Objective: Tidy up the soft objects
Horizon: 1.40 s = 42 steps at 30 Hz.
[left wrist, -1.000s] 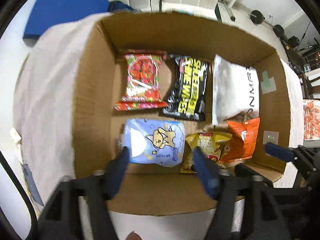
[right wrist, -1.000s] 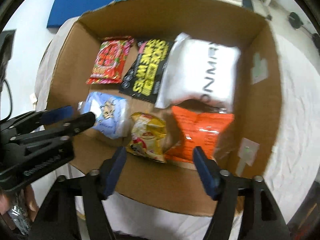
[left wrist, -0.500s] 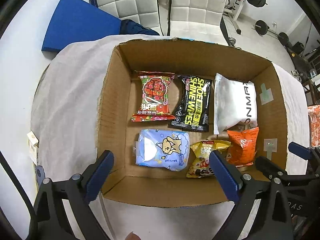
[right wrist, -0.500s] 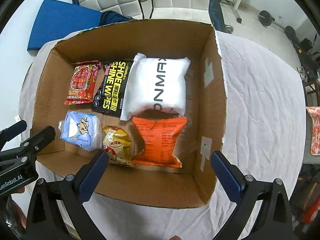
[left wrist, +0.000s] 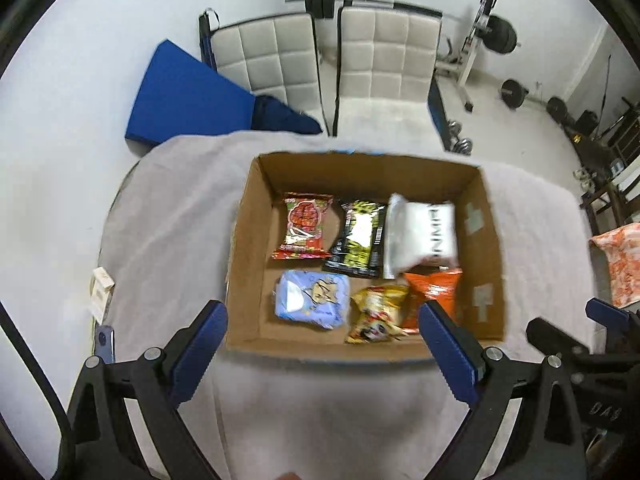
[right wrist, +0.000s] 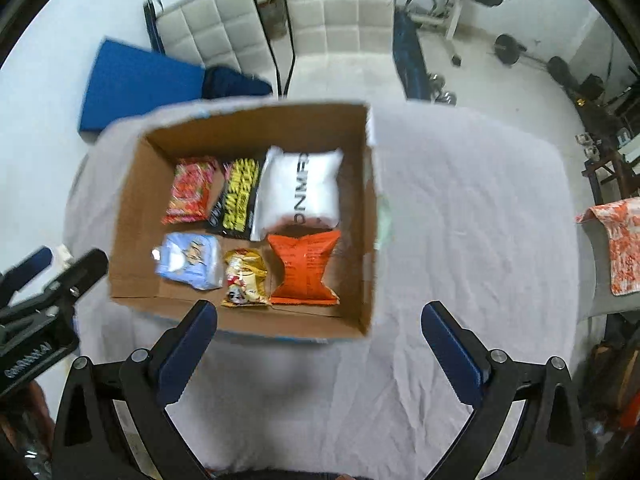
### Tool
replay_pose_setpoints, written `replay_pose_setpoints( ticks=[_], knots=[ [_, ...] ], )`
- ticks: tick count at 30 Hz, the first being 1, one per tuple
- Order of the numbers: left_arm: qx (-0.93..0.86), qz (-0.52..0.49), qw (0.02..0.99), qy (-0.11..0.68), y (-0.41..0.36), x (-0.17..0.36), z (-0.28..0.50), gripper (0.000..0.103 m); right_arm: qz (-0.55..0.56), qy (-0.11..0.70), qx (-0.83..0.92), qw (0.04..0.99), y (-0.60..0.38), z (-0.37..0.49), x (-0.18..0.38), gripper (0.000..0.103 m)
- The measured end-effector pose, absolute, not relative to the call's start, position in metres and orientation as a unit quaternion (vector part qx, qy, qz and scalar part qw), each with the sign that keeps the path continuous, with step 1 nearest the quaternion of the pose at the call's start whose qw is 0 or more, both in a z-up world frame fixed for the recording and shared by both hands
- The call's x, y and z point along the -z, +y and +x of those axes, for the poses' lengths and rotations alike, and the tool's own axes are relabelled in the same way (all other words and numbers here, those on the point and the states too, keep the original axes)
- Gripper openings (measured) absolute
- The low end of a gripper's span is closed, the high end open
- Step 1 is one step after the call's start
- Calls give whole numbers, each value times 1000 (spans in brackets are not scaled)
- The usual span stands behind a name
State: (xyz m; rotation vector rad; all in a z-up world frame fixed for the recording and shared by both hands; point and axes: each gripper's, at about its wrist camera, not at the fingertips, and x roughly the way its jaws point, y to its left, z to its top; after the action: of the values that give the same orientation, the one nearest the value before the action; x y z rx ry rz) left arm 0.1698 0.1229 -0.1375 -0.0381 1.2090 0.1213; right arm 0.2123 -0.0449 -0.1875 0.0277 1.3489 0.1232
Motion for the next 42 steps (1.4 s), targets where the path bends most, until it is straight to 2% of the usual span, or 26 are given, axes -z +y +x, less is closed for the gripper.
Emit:
replay_pose_setpoints(
  ticks=[8,18,27,42],
  knots=[
    [-48,-20,840,541,104,63,125,98,24,571,-47,819,-80,156,84,103],
    [-56,-29,853,518,98,15,94,98,21,538,-59,841,-89,113,14,103],
    [-52,-36,862,503,93,0,85,98,17,518,-55,853,-95,100,-10,103],
    [-42,-35,862,503,82,2,79,98,27,526,-51,849,-100,95,-4,103]
  ],
)
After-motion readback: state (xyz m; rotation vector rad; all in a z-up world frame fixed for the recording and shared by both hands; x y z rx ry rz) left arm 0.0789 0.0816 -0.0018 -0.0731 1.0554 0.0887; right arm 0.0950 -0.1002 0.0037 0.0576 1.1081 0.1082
